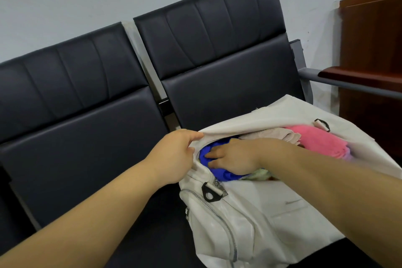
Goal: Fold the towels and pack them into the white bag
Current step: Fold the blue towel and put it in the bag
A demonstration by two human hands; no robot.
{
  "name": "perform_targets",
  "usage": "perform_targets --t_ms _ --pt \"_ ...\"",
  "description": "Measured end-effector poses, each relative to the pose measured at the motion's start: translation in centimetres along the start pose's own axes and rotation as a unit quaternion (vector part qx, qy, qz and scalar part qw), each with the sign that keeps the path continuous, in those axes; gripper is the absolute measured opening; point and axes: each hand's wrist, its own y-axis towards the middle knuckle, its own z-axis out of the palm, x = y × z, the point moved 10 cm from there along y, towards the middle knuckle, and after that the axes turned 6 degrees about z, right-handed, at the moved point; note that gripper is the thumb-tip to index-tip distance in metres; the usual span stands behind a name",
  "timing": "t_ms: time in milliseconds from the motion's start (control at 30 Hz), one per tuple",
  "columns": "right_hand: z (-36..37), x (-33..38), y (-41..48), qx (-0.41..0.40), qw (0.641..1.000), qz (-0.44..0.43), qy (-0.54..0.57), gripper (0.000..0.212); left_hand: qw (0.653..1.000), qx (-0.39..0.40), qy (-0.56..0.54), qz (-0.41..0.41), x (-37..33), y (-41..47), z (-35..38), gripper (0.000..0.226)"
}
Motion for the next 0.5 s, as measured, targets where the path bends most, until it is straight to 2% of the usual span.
perform_targets --t_ms 133,267,467,500 --pt "1.5 -0.5 1.2 -0.013 0.999 0.023 0.029 0.052 1.000 0.009 0.003 -0.003 0.4 0.2 0.4 0.051" --pt "2.6 -1.3 1.0 -0.015 0.998 0.038 0.055 0.065 1.000 0.016 0.012 -0.012 0.5 0.1 0.6 0.051" --pt "1.6 -1.3 -0.9 -0.058 0.995 0.045 0.072 0.070 1.000 0.015 0.011 -0.011 0.1 -0.5 0.7 0.051" --pt "1.3 -1.5 -1.5 -0.072 0.989 0.055 0.119 0.067 1.000 0.014 0.009 -0.011 -0.1 -0.5 0.9 0.050"
